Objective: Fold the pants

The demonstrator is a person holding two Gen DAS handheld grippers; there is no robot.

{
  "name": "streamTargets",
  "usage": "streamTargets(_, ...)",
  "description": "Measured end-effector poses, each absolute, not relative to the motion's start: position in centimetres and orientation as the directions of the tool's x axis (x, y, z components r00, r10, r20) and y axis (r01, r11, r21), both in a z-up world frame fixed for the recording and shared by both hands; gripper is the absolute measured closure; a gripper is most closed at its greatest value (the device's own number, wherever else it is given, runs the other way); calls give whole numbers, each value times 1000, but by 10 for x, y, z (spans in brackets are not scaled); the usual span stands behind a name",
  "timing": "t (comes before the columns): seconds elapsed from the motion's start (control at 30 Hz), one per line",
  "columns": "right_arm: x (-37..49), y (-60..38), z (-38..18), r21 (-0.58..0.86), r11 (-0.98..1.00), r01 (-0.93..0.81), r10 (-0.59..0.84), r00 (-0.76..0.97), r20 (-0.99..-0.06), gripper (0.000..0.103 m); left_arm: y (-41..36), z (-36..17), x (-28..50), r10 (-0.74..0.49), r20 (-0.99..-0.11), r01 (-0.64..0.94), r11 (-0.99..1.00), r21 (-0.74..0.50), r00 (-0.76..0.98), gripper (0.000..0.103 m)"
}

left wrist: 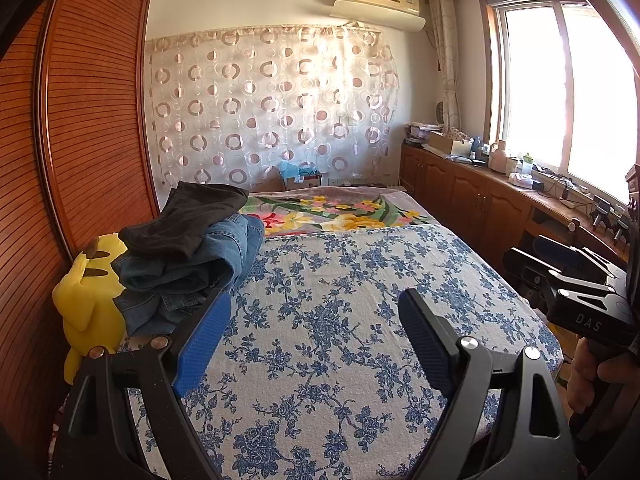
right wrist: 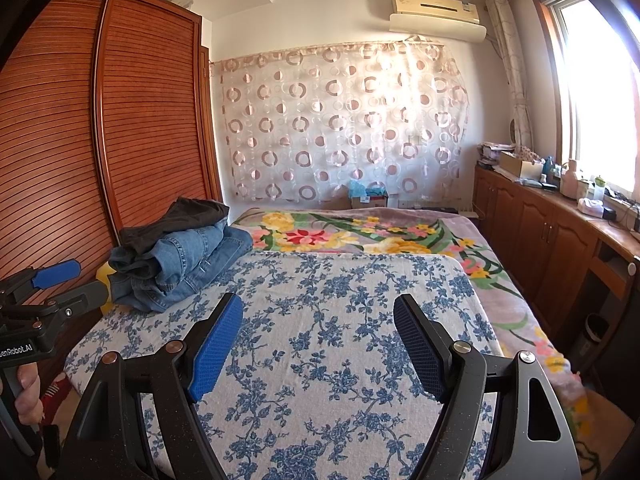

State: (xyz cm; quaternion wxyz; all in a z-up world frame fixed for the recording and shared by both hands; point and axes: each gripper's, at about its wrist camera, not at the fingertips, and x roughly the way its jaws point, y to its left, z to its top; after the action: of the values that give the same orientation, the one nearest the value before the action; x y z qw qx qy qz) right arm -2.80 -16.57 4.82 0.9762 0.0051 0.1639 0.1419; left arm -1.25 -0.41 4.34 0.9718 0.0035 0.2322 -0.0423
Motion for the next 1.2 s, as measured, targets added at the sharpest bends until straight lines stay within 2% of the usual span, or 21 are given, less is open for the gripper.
streamTargets(1.2,-28,-163,48,57,961,-271,275,908,-317,23,-7,47,-16,-76,-443,81,997,-9,893,17)
